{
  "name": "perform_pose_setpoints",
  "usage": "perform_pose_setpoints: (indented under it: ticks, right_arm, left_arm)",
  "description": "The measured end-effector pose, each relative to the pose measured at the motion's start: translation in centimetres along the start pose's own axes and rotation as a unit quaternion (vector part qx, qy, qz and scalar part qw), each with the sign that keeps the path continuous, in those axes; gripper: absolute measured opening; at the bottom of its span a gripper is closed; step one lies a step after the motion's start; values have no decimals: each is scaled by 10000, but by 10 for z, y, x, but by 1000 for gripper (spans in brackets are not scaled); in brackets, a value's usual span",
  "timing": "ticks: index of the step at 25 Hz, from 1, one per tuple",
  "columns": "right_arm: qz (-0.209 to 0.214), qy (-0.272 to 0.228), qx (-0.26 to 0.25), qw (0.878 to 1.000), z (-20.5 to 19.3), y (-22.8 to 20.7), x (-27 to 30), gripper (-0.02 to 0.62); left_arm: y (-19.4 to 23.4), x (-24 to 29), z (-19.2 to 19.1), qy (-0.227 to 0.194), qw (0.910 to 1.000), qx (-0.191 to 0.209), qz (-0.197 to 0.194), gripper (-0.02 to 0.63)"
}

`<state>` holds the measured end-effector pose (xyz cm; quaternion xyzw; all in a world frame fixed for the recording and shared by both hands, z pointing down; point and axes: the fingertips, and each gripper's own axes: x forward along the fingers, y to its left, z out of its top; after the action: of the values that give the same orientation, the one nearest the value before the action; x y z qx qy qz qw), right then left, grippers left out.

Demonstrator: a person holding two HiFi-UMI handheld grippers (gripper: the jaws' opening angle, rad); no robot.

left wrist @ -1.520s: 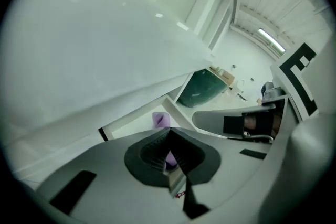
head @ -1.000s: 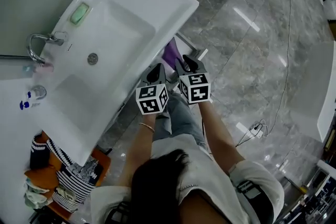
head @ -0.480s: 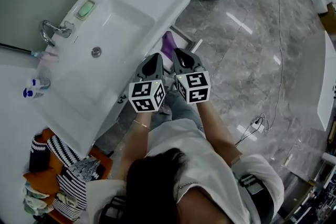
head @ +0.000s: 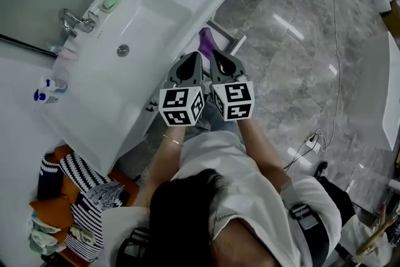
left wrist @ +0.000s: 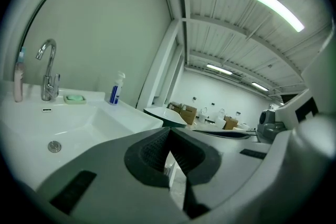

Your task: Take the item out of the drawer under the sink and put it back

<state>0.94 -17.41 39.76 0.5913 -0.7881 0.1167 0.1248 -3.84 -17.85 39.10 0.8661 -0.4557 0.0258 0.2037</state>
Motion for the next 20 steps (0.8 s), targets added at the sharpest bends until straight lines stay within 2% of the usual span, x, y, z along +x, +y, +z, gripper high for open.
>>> perform_pose_setpoints:
  ticks: [4, 10, 20]
  right_arm:
    - [5, -47, -43, 10000, 4, 7, -5, 15]
    - [-20, -27, -86, 10000, 4, 10, -6, 15]
    - [-74, 210, 29, 9997, -8, 0, 5, 15]
  left_arm:
    - [-3, -5, 2, 12, 9999, 110, -44, 3]
    - [2, -9, 3, -87, 10000, 35, 20, 3]
    - [12, 5, -10, 157, 9996, -182, 164, 3]
